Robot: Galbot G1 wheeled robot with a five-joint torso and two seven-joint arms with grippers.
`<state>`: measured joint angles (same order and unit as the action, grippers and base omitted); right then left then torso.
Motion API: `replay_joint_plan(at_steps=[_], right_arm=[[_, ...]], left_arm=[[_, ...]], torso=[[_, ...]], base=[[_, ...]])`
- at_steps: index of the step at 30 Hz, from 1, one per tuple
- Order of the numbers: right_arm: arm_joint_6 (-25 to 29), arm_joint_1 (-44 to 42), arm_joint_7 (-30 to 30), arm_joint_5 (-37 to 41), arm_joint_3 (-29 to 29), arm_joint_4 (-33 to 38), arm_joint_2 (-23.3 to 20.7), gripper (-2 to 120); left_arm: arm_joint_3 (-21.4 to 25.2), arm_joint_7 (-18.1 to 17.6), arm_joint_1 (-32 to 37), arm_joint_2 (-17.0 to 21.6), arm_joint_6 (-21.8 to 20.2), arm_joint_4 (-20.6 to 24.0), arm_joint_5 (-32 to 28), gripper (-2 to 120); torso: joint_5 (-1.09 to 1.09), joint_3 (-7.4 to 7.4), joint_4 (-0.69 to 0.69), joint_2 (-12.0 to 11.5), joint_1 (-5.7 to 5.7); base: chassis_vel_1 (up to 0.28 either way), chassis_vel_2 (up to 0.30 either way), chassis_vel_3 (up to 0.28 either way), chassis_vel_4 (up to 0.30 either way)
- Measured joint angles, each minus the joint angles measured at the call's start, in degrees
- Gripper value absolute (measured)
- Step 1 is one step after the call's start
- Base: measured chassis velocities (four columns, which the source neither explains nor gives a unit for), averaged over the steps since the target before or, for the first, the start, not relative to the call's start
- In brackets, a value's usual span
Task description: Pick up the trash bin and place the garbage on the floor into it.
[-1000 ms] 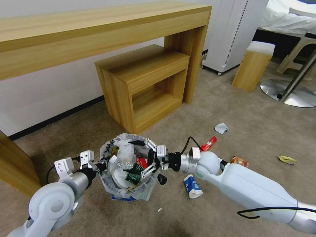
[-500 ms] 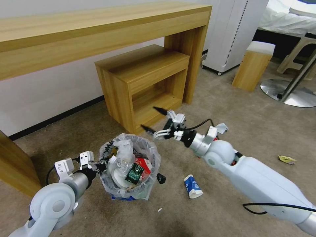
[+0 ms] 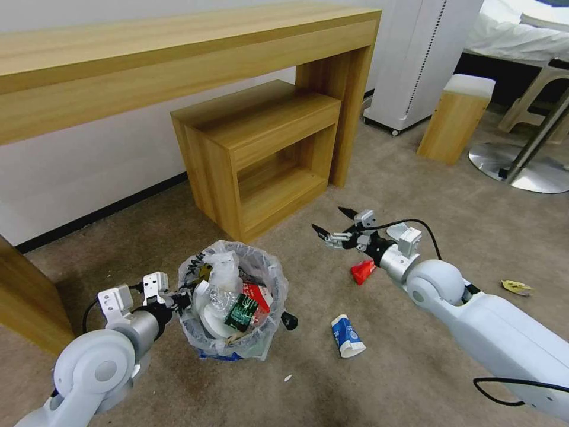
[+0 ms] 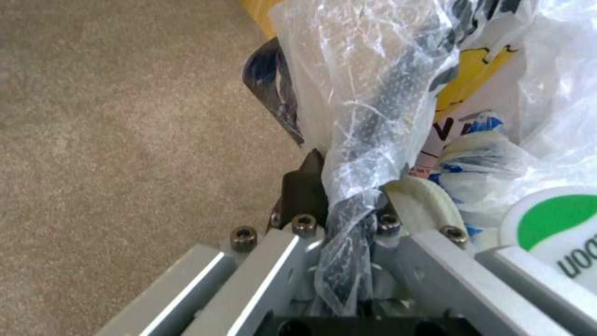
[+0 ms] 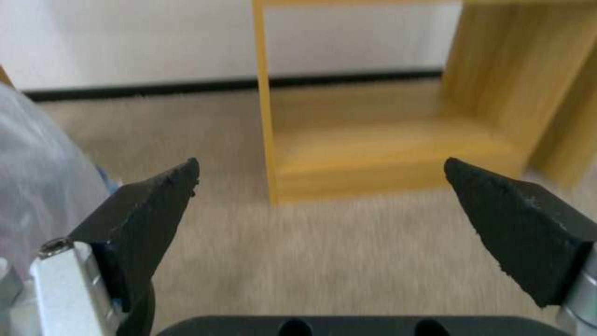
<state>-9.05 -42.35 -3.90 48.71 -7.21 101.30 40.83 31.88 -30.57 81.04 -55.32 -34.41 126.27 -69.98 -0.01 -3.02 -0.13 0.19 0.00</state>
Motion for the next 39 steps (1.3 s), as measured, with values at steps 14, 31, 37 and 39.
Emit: replay_joint_plan(at_steps=[14,31,37,39], right_arm=[[-13.31,-5.62,7.79,4.36,-3.04,4.53,-2.40,100],[-17.09,-16.89,13.03,1.53,-2.66,8.53,-8.72,99],[-17.10,-19.71,13.68,0.18,-1.63,8.74,-9.15,98],[-17.08,-20.71,13.80,-0.16,-0.99,8.74,-9.15,97]], left_arm=[[0.04,1.00,-0.52,-0.65,0.47,-2.75,1.65,0],[-0.44,2.20,-0.93,-1.76,0.73,-5.03,3.61,0],[-0.41,2.47,-0.55,-2.04,0.79,-5.06,4.13,0],[-0.41,2.52,-0.46,-2.17,0.81,-5.04,4.28,0]], torso=[[0.01,0.00,0.00,0.00,0.00],[0.01,0.00,0.00,0.00,0.00],[0.01,0.00,0.00,0.00,0.00],[0.00,0.00,0.00,0.00,0.00]], base=[[0.000,0.000,0.000,0.000],[0.000,0.000,0.000,0.000],[0.000,0.000,0.000,0.000],[0.000,0.000,0.000,0.000]])
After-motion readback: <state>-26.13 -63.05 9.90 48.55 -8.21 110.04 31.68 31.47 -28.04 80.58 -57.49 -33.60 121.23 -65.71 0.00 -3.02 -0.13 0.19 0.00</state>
